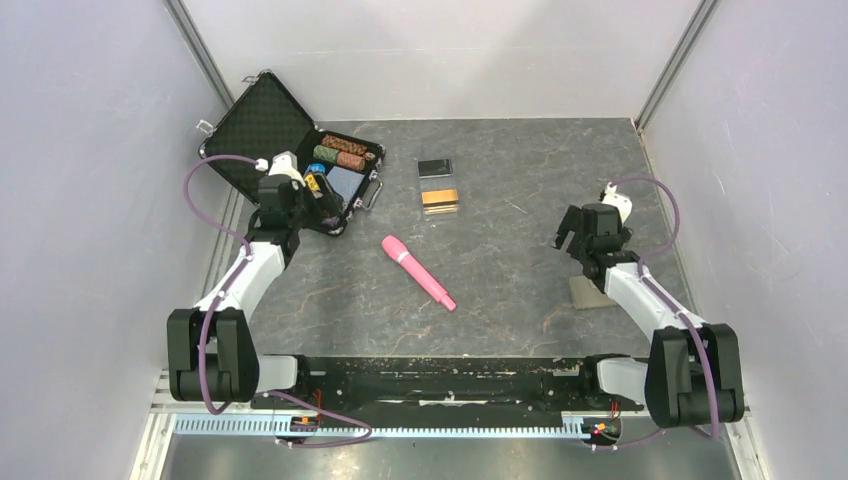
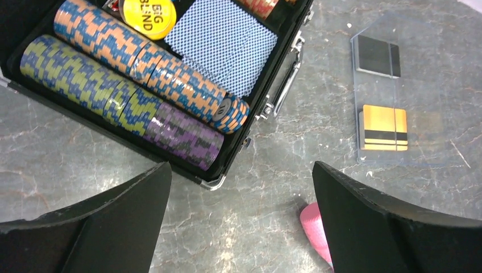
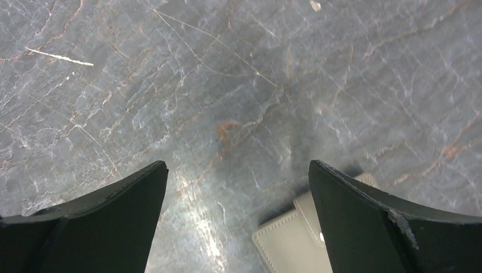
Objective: Put the credit cards into the card holder
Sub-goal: Move the card holder to the center of the board.
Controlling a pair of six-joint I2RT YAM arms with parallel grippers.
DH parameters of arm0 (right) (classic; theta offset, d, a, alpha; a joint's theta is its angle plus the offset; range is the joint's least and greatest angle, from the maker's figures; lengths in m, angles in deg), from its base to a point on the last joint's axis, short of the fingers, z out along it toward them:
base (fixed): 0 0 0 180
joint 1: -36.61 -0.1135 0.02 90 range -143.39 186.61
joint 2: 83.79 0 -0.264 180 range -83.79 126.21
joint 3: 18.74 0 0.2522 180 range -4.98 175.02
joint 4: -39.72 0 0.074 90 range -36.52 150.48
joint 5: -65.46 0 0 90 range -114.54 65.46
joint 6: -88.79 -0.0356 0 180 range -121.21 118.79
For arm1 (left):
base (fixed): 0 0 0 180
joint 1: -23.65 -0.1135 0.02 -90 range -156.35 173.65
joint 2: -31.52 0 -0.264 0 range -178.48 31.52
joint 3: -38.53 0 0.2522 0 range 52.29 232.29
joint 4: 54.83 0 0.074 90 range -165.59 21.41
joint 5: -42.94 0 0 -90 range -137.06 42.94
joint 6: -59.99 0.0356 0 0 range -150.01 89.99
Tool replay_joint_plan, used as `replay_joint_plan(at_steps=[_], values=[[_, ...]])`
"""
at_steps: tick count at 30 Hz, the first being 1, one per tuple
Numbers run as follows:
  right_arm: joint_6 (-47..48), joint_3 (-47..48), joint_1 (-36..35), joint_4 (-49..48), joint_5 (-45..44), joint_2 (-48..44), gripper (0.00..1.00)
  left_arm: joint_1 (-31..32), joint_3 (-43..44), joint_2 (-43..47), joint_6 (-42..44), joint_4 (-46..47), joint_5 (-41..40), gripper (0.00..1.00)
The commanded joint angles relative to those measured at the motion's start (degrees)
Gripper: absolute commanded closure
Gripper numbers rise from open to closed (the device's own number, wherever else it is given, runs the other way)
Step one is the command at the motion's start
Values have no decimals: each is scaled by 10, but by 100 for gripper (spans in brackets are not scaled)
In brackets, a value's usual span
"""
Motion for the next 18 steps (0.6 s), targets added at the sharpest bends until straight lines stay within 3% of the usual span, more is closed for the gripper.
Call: replay_joint_plan(at_steps=[1,5,9,14,18], values=[[-65,2,7,72,2,-53,2,0,40,24,-10,-55,-44,0],[-85,-10,20,125,6,-107,2,-1,121,-6,12,-209,-72,0],[-96,-13,51,202,1,-164,2,-1,199,-55,57,-293,-59,0],[-103,-16,122,295,42,-206,2,0,209,-55,89,-277,50,0],[-96,-38,187,338,108,-232,3,2,187,-57,45,-225,161,0]])
